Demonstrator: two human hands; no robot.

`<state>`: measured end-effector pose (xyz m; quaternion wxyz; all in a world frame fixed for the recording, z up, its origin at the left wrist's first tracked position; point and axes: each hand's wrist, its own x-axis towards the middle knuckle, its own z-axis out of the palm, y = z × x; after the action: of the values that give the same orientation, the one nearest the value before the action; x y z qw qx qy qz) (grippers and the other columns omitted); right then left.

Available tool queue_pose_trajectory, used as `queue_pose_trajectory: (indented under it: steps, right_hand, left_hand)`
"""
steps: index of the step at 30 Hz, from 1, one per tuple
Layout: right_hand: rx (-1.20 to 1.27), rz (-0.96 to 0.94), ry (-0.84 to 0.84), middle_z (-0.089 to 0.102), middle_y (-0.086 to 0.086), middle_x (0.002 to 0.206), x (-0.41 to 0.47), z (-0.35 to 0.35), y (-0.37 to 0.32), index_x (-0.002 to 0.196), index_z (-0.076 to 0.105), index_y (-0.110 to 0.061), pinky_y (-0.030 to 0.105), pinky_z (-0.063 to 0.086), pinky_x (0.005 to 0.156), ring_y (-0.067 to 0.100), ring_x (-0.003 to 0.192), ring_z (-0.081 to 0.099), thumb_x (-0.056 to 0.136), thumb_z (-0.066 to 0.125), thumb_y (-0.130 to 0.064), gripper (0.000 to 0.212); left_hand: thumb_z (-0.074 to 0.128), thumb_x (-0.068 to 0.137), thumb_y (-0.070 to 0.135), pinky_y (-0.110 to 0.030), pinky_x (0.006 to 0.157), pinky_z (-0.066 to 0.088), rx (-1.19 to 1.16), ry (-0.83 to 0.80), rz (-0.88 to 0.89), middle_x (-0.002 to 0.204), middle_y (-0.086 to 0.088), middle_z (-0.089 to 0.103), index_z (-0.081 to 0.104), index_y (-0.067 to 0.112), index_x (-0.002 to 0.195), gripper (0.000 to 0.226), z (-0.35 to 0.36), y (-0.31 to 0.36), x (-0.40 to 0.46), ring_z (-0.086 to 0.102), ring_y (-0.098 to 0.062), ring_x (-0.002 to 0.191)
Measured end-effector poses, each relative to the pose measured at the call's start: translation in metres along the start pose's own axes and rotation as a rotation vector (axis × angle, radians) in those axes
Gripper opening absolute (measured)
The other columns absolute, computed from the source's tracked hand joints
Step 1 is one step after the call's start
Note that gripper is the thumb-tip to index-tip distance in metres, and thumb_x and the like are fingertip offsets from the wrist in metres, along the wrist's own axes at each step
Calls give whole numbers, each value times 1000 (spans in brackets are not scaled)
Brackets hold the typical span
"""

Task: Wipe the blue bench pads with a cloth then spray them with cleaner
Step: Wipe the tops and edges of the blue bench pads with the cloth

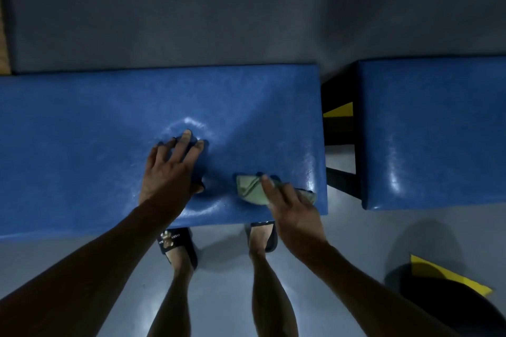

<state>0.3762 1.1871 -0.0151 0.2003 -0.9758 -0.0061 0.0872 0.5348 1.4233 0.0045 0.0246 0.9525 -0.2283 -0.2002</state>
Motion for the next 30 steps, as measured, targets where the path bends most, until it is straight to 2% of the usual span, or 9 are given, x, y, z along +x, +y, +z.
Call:
queue_pose_trajectory:
  steps: [3, 7, 11, 13, 16, 19, 23, 26, 30]
  right_hand:
    - [-27, -117, -74, 62, 10, 117, 10, -21, 24, 147, 48, -16, 27, 53, 58, 23, 79, 66, 85, 58, -2, 65]
    - [-40, 200, 77, 59, 12, 109, 29, -35, 59, 143, 50, -17, 22, 42, 56, 22, 69, 60, 104, 45, -23, 40]
    - [123, 553, 218, 57, 14, 117, 29, -15, 18, 141, 50, -14, 36, 55, 73, 29, 88, 63, 104, 47, -27, 39]
    - [211, 625, 273, 58, 13, 118, 26, 8, -25, 139, 49, -15, 40, 58, 78, 26, 93, 63, 103, 48, -22, 37]
    - [272, 455, 261, 61, 9, 109, 20, 46, -99, 134, 55, -13, 25, 51, 70, 16, 83, 62, 97, 60, -16, 37]
    - [266, 212, 107, 63, 5, 109, 20, 56, -140, 137, 51, -15, 28, 56, 64, 19, 75, 67, 101, 53, -21, 36]
    - [91, 40, -18, 63, 3, 113, 24, 31, -92, 140, 51, -24, 35, 58, 58, 29, 73, 69, 93, 56, -22, 48]
    - [100, 253, 93, 61, 7, 118, 29, -4, -28, 137, 52, -24, 40, 58, 70, 31, 91, 67, 99, 43, -24, 39]
    - [75, 679, 313, 62, 17, 118, 38, -4, -8, 130, 55, -7, 29, 41, 76, 36, 98, 64, 102, 48, -23, 33]
  left_hand:
    - [94, 49, 38, -54, 112, 33, -30, 13, 6, 153, -8, 42, 46, 23, 142, 106, 0, -4, -3, 44, -39, 130]
    - [91, 56, 42, -53, 115, 26, -79, 32, 59, 156, -4, 38, 40, 26, 148, 107, -2, -15, -6, 40, -35, 135]
    - [84, 68, 44, -51, 117, 23, -146, 58, 102, 159, -2, 34, 30, 28, 153, 102, -5, -37, -16, 34, -33, 138]
    - [83, 69, 43, -52, 116, 24, -150, 65, 118, 159, -2, 33, 32, 26, 153, 99, -4, -53, -25, 33, -33, 138]
    - [83, 72, 40, -55, 115, 26, -126, 60, 118, 159, -3, 32, 35, 24, 151, 95, -1, -75, -35, 31, -33, 139]
    - [80, 76, 40, -54, 116, 27, -120, 56, 89, 160, -2, 30, 33, 25, 153, 91, -1, -88, -42, 30, -32, 140]
    - [78, 78, 38, -54, 114, 29, -137, 62, 80, 159, -2, 32, 34, 25, 152, 87, -3, -98, -47, 32, -32, 140]
    - [77, 79, 39, -53, 115, 27, -147, 59, 56, 159, -2, 32, 35, 26, 151, 84, -5, -104, -50, 30, -31, 141]
    - [75, 82, 37, -54, 114, 28, -162, 63, 40, 158, -4, 34, 38, 24, 150, 79, -6, -117, -55, 32, -32, 140]
